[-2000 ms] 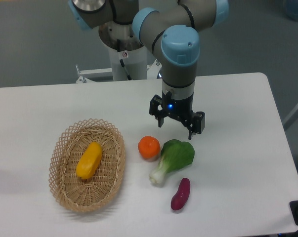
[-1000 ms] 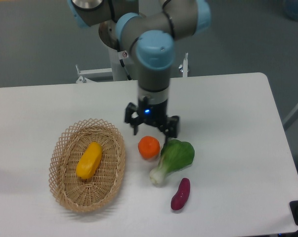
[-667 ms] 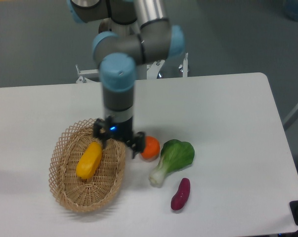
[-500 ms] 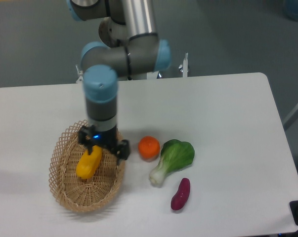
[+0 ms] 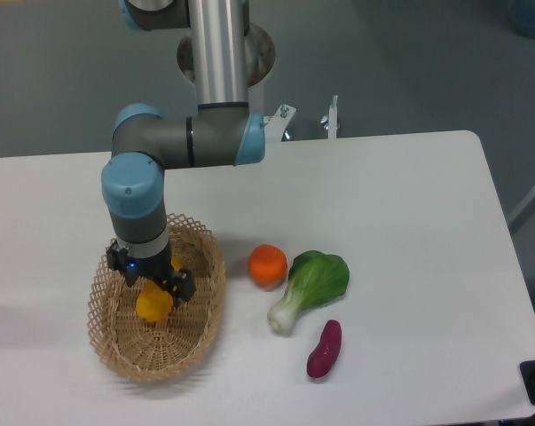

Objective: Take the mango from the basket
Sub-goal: 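Lower the gripper onto the yellow mango and close on it, then lift the mango out of the basket and carry it above the bok choy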

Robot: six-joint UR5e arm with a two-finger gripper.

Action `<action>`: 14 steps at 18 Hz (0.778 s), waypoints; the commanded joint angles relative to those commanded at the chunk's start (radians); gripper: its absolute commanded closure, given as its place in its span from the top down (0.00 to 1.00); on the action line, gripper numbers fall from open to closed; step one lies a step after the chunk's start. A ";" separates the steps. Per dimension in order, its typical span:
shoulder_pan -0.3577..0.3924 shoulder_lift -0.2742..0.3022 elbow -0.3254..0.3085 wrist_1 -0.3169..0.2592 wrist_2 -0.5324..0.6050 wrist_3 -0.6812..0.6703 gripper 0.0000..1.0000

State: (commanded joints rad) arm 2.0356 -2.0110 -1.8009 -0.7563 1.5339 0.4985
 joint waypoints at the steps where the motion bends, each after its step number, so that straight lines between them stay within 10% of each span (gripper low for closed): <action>1: -0.002 -0.006 0.002 0.000 0.018 -0.002 1.00; 3: -0.002 -0.005 0.003 0.000 0.026 -0.005 0.92; 7: -0.002 0.001 0.002 0.005 0.028 -0.008 0.39; 14: -0.002 0.014 0.009 0.008 0.028 -0.006 0.29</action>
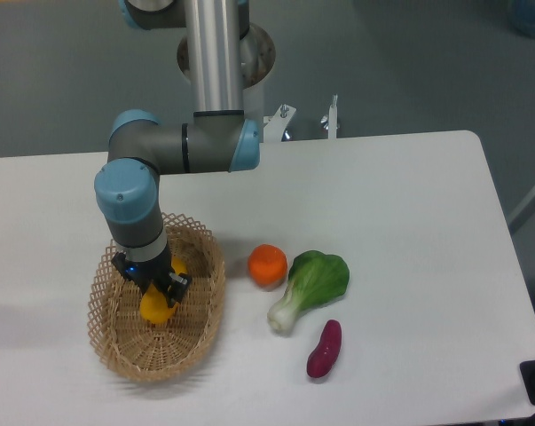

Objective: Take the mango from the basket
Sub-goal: 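Lift the mango out of the basket and carry it above the bok choy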

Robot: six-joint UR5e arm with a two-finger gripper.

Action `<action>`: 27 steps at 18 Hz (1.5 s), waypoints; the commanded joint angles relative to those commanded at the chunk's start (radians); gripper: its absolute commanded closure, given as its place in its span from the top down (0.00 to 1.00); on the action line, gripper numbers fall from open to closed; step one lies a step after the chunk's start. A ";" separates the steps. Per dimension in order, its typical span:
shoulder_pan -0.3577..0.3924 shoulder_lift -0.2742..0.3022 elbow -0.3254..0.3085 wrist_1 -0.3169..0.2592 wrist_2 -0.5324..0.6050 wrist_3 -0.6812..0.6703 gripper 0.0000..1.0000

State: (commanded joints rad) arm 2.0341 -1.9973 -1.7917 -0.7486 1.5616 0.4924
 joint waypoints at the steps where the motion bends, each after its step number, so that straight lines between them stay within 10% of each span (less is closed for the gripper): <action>1: 0.000 0.003 0.005 -0.002 0.000 0.000 0.29; 9: 0.100 0.127 0.057 -0.023 -0.005 0.084 0.30; 20: 0.432 0.215 0.144 -0.323 -0.086 0.503 0.30; 27: 0.572 0.216 0.158 -0.365 -0.087 0.733 0.30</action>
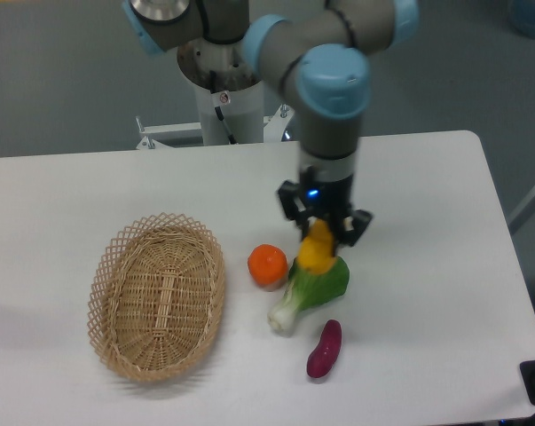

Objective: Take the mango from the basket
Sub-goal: 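Lift the mango out of the basket and carry it above the bok choy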

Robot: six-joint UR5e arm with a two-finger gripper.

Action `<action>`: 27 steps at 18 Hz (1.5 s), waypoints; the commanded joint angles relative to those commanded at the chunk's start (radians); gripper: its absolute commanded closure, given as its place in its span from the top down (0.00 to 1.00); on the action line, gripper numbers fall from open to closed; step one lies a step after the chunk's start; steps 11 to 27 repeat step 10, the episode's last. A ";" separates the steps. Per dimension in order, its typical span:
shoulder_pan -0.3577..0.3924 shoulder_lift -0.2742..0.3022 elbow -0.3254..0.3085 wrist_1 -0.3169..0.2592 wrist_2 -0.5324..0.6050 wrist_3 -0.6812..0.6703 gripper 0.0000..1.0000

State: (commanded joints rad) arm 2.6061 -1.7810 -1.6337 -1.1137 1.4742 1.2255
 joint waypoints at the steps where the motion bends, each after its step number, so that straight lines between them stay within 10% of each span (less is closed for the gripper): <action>1: 0.008 0.000 -0.003 -0.002 0.000 0.014 0.30; 27: 0.022 0.002 -0.006 -0.021 0.002 0.034 0.30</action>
